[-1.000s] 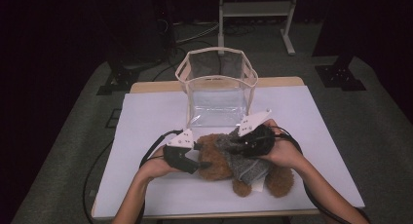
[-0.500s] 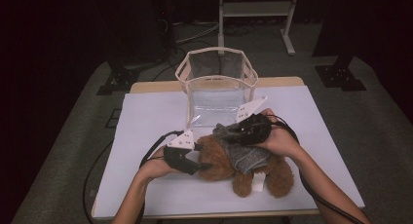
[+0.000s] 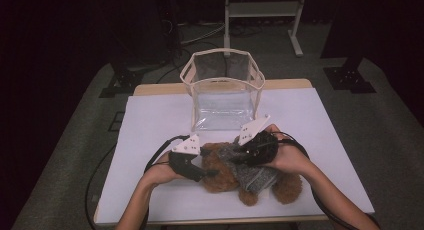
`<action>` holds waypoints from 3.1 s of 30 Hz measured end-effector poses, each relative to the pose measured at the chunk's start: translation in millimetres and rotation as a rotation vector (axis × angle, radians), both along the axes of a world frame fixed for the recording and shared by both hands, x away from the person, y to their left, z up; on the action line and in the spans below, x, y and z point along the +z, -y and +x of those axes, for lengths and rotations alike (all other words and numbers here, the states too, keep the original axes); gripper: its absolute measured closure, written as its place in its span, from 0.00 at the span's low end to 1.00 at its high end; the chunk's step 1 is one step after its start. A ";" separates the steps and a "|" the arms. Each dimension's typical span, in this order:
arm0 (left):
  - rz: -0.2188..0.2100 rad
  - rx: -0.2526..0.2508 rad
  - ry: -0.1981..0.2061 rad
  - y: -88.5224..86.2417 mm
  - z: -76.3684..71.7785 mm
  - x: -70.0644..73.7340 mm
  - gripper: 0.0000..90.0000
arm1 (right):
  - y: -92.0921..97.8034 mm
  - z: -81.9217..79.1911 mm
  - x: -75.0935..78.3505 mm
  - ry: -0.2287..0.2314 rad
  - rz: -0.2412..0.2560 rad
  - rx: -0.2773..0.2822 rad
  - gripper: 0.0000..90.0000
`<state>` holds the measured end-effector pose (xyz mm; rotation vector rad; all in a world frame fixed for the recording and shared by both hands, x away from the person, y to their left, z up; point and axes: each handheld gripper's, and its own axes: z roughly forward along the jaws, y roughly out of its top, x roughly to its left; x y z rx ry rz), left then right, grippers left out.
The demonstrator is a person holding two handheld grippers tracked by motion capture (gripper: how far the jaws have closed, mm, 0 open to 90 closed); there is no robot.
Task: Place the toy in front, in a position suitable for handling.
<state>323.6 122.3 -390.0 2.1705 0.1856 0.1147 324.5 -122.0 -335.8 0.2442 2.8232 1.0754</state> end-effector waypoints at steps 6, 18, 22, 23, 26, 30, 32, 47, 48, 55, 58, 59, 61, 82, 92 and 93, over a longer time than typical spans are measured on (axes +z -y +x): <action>0.029 -0.029 0.035 3.4 -5.5 0.8 0.42 | -28.1 11.4 8.0 0.026 0.011 0.036 0.84; 0.024 0.015 0.013 1.2 -3.1 6.8 0.33 | 11.6 16.5 -5.3 -0.065 -0.008 -0.018 0.85; 0.047 -0.016 0.024 4.8 -5.7 6.6 0.37 | 9.7 6.1 -3.6 -0.061 -0.033 0.012 0.85; 0.056 -0.024 0.030 5.3 -6.9 6.5 0.38 | 7.5 5.0 -2.3 -0.055 -0.038 0.019 0.85; 0.076 -0.044 0.070 7.1 -10.7 6.2 0.42 | -4.4 7.6 2.7 -0.049 -0.028 0.028 0.84; 0.106 -0.060 0.103 9.2 -14.3 6.6 0.42 | -14.9 12.1 6.2 -0.034 -0.030 0.038 0.84; 0.105 -0.064 0.103 8.5 -14.6 6.6 0.42 | -15.6 19.4 9.4 -0.023 -0.036 0.027 0.84; 0.059 -0.029 0.014 13.8 -9.0 9.8 0.34 | 20.7 8.2 -5.7 -0.082 -0.011 -0.010 0.85; 0.068 -0.042 0.019 15.5 -10.2 8.3 0.37 | 18.2 6.4 -4.8 -0.081 -0.016 -0.008 0.85; 0.104 -0.083 0.041 18.0 -16.1 7.3 0.40 | -7.7 13.0 1.2 -0.064 -0.013 0.029 0.85; 0.094 -0.085 0.038 15.7 -15.9 5.8 0.40 | -10.5 17.5 -0.3 -0.078 -0.025 0.030 0.85; 0.095 -0.087 0.038 15.3 -15.5 5.8 0.40 | -6.9 19.2 0.1 -0.077 -0.027 0.023 0.85; 0.093 -0.083 0.037 15.3 -14.8 5.8 0.40 | 3.1 21.6 1.8 -0.071 -0.041 -0.003 0.85; 0.075 0.020 -0.005 7.4 0.5 2.0 0.36 | 49.2 11.1 -13.2 -0.128 0.027 -0.054 0.86; 0.057 -0.019 -0.006 7.8 -3.6 10.8 0.35 | 36.9 2.5 -22.4 -0.133 0.037 -0.030 0.86; 0.046 -0.026 -0.003 10.5 -5.1 13.2 0.36 | 35.9 1.4 -22.8 -0.127 0.038 -0.023 0.86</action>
